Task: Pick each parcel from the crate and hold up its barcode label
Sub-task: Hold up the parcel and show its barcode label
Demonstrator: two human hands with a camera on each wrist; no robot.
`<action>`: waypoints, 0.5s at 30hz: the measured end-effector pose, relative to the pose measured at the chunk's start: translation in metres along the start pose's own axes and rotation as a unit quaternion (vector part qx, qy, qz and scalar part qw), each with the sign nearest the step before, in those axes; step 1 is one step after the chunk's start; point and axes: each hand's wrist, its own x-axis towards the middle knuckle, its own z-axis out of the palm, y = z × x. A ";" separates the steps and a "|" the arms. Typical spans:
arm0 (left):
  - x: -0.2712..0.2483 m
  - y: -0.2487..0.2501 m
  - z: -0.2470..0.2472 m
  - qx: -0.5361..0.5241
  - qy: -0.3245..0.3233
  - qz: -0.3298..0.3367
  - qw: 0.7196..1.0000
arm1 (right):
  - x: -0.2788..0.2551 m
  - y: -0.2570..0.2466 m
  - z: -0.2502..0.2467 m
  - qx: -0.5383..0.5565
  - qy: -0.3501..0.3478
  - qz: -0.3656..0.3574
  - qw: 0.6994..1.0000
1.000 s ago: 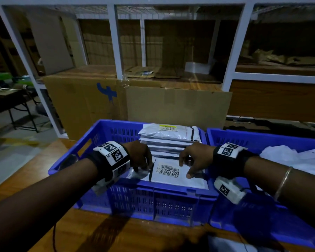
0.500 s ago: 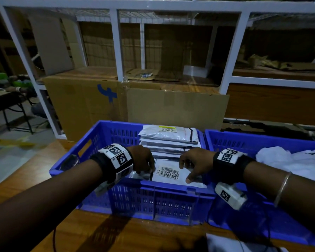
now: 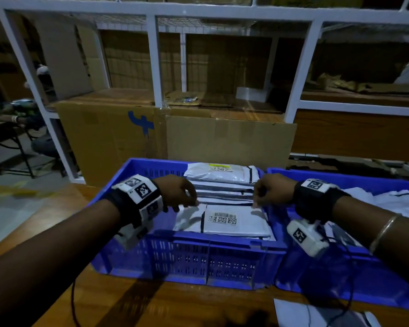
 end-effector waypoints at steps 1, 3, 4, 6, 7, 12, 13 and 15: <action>-0.003 -0.006 -0.008 -0.009 0.014 -0.007 1.000 | -0.001 0.003 -0.003 0.005 0.010 0.022 1.000; -0.007 -0.023 -0.026 -0.030 0.046 -0.025 0.998 | -0.002 0.009 -0.006 0.024 0.019 0.065 0.997; -0.009 -0.032 -0.035 -0.042 0.059 -0.034 0.997 | -0.002 0.014 -0.006 0.032 0.018 0.089 0.995; -0.014 -0.051 -0.050 -0.055 0.078 -0.055 0.994 | -0.002 0.019 -0.005 0.019 0.015 0.137 0.990; -0.017 -0.060 -0.057 -0.058 0.086 -0.066 0.992 | -0.003 0.020 -0.004 0.003 0.014 0.161 0.987; -0.023 -0.114 -0.075 -0.077 0.101 -0.108 0.986 | -0.004 0.015 -0.001 -0.030 -0.007 0.241 0.970; -0.023 -0.124 -0.075 -0.086 0.103 -0.115 0.984 | -0.004 0.014 0.000 -0.022 -0.014 0.256 0.966; -0.024 -0.144 -0.075 -0.089 0.114 -0.125 0.981 | -0.004 0.011 0.001 -0.015 -0.020 0.285 0.958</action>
